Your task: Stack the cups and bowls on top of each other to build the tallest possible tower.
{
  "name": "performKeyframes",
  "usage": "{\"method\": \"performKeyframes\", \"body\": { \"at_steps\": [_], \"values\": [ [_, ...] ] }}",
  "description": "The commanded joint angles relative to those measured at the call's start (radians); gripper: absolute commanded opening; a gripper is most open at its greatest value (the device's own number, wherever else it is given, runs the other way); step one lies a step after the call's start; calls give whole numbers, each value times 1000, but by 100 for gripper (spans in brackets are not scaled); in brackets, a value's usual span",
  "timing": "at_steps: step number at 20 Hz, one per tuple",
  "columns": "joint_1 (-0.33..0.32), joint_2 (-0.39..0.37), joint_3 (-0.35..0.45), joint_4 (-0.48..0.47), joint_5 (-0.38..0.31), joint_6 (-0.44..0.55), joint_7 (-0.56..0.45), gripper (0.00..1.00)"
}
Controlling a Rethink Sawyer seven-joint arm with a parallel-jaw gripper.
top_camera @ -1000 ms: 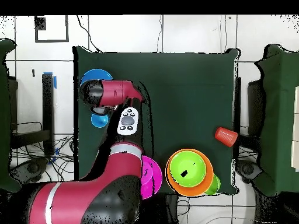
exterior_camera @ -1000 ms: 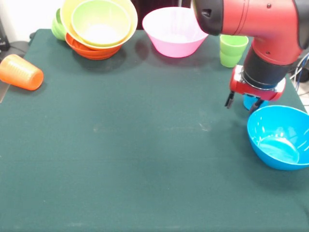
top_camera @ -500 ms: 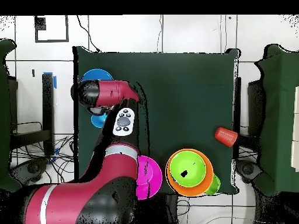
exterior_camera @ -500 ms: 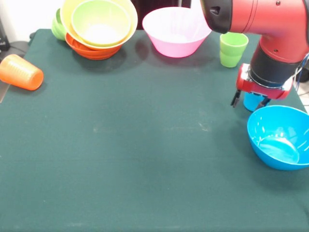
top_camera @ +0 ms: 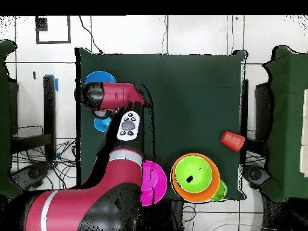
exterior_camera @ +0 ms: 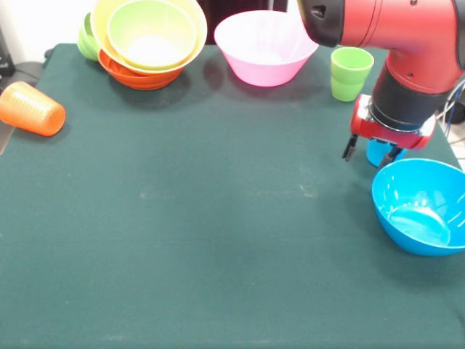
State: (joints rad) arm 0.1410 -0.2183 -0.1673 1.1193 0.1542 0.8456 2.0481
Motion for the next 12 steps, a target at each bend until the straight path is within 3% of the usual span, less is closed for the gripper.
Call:
{"method": "performKeyframes", "body": {
  "at_steps": [1,12],
  "values": [
    [-2,3,71,10,24,4,148,100],
    [20,-8,38,-75,35,186,187,100]
  ]
}}
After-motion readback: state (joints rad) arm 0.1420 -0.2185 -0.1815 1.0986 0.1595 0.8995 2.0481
